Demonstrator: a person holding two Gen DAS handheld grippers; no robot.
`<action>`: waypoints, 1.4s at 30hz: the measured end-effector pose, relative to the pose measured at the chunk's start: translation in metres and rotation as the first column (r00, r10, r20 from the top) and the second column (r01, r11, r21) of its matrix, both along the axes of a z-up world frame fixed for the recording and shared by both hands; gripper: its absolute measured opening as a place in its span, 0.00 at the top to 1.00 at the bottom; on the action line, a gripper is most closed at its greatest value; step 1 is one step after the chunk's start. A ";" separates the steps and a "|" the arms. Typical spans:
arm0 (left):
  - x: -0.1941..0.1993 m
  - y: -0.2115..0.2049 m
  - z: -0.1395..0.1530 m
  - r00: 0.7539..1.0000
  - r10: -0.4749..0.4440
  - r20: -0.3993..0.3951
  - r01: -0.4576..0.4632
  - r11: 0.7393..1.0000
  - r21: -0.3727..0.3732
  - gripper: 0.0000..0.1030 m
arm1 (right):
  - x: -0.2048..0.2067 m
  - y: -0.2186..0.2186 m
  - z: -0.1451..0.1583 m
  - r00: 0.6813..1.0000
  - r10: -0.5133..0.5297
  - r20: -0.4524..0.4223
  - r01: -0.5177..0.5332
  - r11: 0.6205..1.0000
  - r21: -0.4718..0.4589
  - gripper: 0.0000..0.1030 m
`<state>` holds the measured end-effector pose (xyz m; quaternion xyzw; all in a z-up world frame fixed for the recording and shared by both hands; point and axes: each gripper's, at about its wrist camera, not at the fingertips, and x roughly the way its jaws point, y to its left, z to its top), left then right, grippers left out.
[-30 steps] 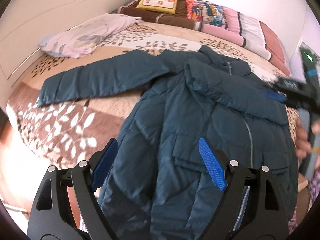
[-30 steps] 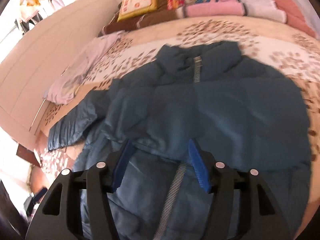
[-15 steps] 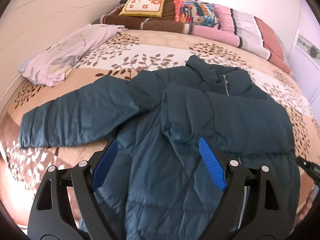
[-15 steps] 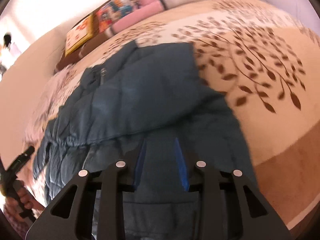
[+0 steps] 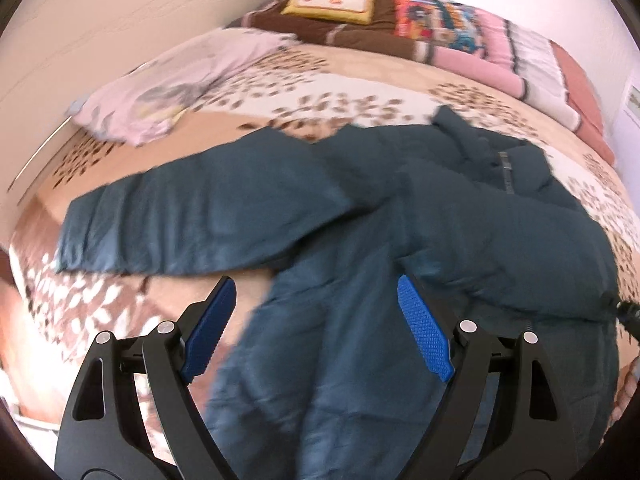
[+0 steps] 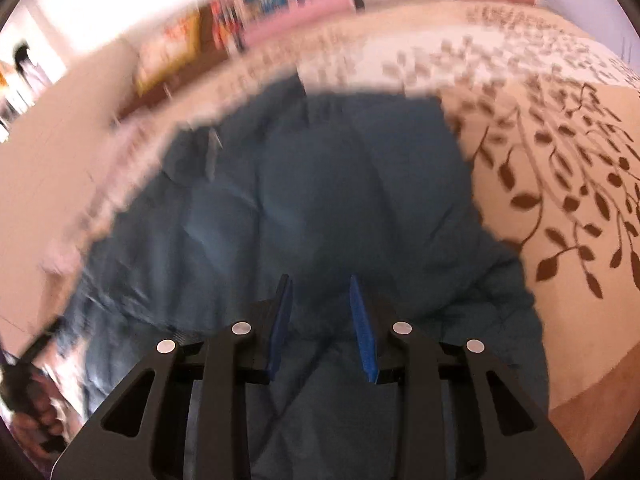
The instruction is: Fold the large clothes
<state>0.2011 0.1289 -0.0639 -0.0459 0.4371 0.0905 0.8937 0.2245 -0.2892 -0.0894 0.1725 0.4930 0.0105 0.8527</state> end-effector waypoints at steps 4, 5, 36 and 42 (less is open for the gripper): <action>-0.016 0.055 -0.007 0.995 0.101 -0.006 -0.101 0.995 -0.022 0.20 | -0.004 0.013 -0.001 1.000 0.016 -0.003 -0.016 0.999 -0.046 0.68; -0.020 0.067 -0.010 0.992 0.127 -0.010 -0.127 0.991 -0.033 0.20 | -0.007 0.016 0.001 1.000 0.023 0.001 -0.023 0.999 -0.042 0.68; -0.029 0.349 -0.099 0.714 0.686 -0.140 -0.653 0.581 -0.486 0.82 | -0.037 0.108 0.016 0.978 0.205 -0.037 -0.207 0.975 -0.075 0.68; -0.038 0.338 -0.067 0.735 0.677 -0.010 -0.595 0.639 -0.488 0.96 | -0.041 0.107 0.019 0.978 0.208 -0.027 -0.210 0.974 -0.084 0.68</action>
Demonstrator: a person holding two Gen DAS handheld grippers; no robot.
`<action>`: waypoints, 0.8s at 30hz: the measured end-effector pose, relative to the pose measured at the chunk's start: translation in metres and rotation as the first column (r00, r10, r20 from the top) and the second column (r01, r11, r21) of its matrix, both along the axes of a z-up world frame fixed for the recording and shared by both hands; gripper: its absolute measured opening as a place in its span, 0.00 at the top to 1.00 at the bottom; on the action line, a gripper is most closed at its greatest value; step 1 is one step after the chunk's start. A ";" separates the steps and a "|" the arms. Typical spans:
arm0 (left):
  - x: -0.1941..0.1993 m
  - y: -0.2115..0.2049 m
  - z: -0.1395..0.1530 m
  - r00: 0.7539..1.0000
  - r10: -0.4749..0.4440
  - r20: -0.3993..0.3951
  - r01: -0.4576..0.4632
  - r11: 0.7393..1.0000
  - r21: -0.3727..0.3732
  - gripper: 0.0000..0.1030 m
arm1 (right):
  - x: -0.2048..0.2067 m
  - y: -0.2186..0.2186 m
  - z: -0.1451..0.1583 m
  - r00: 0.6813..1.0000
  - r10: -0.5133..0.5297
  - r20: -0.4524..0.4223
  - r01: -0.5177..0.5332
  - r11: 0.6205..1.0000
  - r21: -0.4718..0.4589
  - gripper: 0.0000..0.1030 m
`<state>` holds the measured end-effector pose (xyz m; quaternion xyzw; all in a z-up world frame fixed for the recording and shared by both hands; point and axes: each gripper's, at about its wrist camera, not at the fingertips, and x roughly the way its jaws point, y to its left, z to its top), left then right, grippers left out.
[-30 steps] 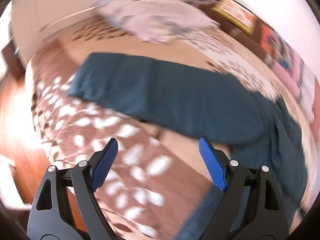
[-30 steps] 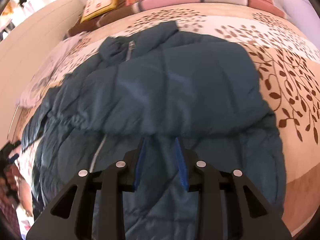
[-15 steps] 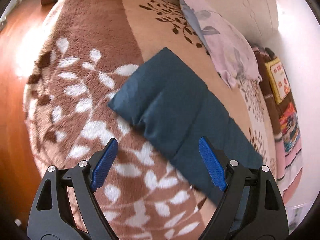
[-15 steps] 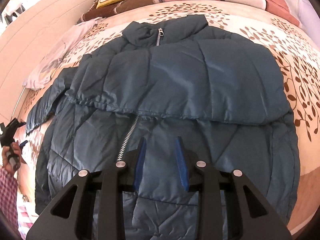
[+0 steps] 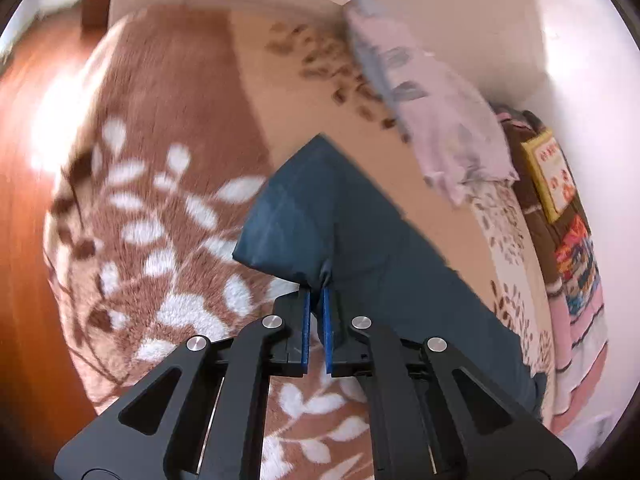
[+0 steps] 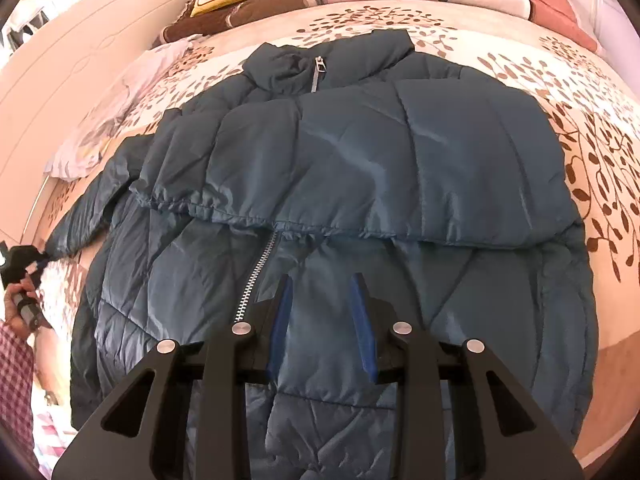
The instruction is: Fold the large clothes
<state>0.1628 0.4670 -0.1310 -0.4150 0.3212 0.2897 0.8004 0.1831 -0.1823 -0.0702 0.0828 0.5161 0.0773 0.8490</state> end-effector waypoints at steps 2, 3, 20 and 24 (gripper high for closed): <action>0.001 -0.010 0.021 0.999 -0.040 0.036 0.038 0.998 0.056 0.96 | -0.002 -0.004 0.001 1.000 -0.006 0.003 0.006 1.000 0.011 0.68; 0.002 -0.015 0.032 0.997 -0.063 0.051 0.058 0.995 0.081 0.96 | -0.003 -0.006 0.002 1.000 -0.009 0.005 0.009 1.000 0.014 0.68; 0.014 -0.238 0.244 0.660 -0.694 0.289 0.551 0.708 0.441 0.96 | -0.047 -0.086 0.030 0.985 -0.144 0.098 0.134 0.986 0.103 0.68; 0.022 -0.316 0.247 0.524 -0.801 0.290 0.684 0.599 0.417 0.96 | -0.060 -0.114 0.030 0.976 -0.187 0.110 0.173 0.976 0.129 0.68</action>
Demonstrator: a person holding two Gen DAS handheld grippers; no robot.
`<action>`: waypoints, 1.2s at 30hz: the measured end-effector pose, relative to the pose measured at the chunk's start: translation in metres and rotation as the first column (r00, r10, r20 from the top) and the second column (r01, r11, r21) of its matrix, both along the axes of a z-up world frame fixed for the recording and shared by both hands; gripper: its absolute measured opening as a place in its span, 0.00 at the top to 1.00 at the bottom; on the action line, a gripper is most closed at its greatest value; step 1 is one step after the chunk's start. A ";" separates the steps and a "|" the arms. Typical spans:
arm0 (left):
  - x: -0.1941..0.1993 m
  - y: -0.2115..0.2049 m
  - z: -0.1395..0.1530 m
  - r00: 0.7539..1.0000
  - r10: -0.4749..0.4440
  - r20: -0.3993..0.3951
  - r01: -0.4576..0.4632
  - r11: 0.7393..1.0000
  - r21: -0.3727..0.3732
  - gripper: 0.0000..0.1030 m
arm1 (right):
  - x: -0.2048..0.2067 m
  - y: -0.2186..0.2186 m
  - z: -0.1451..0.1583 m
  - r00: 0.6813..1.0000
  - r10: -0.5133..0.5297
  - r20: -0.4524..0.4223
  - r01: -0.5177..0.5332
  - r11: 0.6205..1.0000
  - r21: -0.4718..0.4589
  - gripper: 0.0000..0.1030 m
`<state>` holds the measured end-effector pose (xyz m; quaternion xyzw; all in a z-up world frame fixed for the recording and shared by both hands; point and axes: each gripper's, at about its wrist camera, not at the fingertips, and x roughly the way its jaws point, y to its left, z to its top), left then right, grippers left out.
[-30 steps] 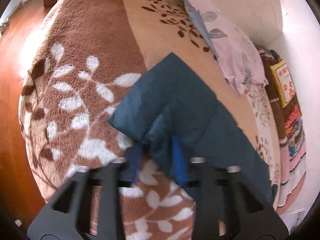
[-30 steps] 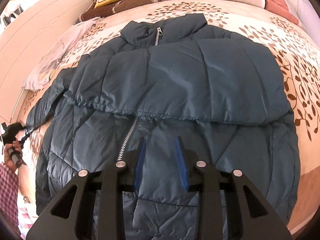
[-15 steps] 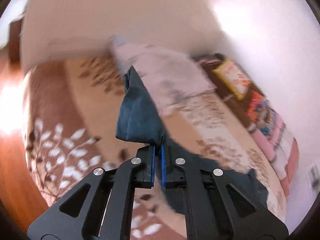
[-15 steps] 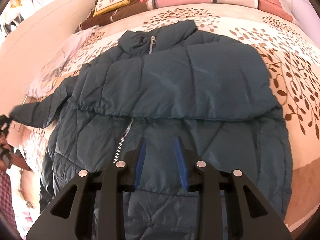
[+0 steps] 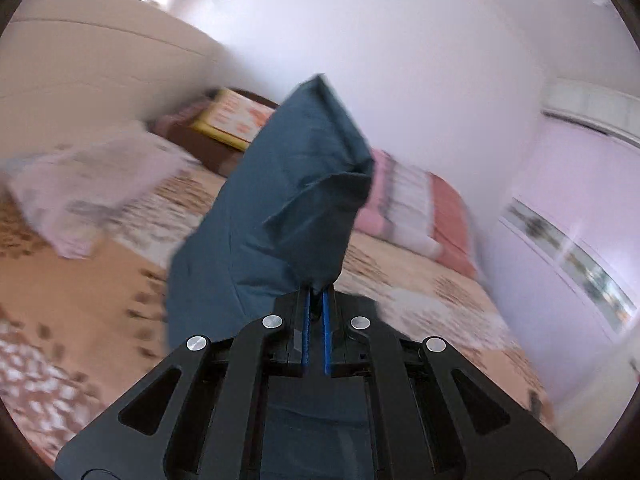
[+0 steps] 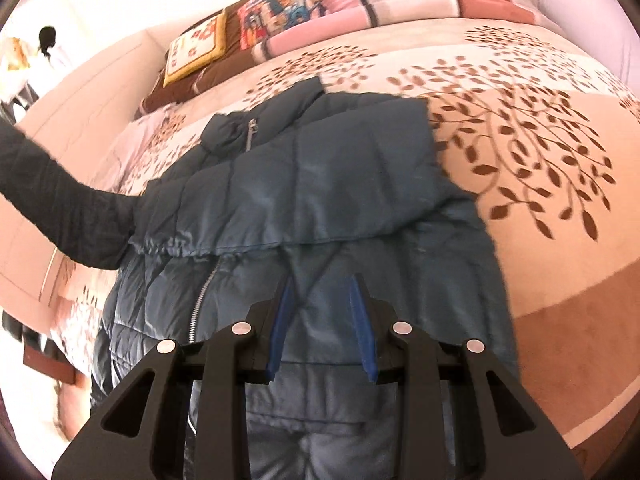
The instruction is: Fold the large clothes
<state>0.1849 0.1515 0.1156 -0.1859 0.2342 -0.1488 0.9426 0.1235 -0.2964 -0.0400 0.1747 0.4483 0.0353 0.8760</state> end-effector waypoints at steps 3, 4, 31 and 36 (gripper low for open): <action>0.007 -0.060 -0.014 0.991 -0.130 -0.040 0.131 0.991 0.016 0.96 | -0.008 -0.019 -0.001 1.000 -0.026 0.001 0.026 0.999 0.029 0.68; 0.009 -0.074 -0.021 0.985 -0.160 -0.057 0.162 0.987 0.017 0.96 | -0.010 -0.024 -0.002 1.000 -0.031 0.002 0.031 0.999 0.032 0.68; 0.007 -0.211 -0.209 0.807 -0.325 -0.492 0.433 0.894 0.119 0.32 | -0.009 -0.020 -0.016 0.999 0.023 -0.032 -0.021 0.998 0.059 0.68; 0.008 -0.178 -0.194 0.839 -0.272 -0.471 0.355 0.930 0.097 0.32 | 0.007 0.004 -0.018 0.997 0.064 -0.053 -0.060 0.996 0.065 0.68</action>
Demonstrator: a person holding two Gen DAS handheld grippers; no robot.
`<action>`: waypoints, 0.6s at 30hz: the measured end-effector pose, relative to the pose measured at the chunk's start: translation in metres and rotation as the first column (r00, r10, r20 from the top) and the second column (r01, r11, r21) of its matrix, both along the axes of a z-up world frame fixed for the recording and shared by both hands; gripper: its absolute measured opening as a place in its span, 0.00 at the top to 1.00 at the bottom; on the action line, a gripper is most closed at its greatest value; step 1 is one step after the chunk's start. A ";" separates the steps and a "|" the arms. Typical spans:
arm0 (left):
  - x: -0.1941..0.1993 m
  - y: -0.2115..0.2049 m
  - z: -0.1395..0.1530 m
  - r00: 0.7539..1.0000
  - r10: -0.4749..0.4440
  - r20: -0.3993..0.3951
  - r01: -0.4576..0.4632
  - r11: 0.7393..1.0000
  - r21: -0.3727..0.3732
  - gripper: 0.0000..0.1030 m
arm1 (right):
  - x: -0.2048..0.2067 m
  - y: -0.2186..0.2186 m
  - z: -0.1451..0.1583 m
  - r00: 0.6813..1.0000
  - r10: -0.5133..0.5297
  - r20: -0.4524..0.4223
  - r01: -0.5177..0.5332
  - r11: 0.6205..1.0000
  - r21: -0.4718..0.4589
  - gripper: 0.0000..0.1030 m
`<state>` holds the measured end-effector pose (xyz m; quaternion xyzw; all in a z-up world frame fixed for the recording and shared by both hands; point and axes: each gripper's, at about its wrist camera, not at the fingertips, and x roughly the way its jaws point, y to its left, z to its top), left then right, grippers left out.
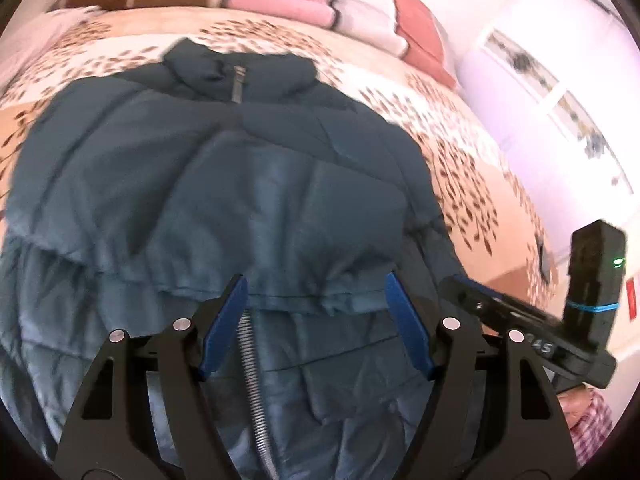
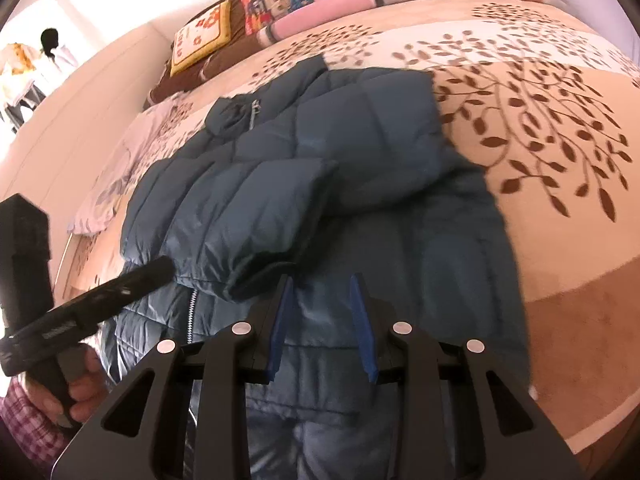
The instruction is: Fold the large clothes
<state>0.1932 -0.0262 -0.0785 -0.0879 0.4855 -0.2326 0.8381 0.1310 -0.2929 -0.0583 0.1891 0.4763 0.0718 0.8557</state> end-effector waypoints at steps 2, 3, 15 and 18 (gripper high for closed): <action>-0.002 0.019 0.005 0.998 0.053 0.017 -0.054 0.998 0.020 0.32 | 0.007 0.008 -0.003 1.000 0.014 -0.014 -0.014 1.000 0.015 0.68; -0.004 0.029 0.007 0.997 0.077 0.030 -0.078 0.996 0.032 0.32 | 0.012 0.013 -0.005 0.999 0.020 -0.027 -0.020 0.999 0.026 0.68; -0.039 0.138 -0.001 0.953 0.300 0.050 -0.304 0.946 0.113 0.32 | 0.040 0.041 -0.032 0.990 -0.039 -0.135 0.025 0.994 -0.105 0.68; -0.048 0.160 -0.009 0.944 0.328 0.037 -0.330 0.935 0.129 0.32 | 0.038 0.039 -0.037 0.988 -0.043 -0.148 0.023 0.991 -0.133 0.68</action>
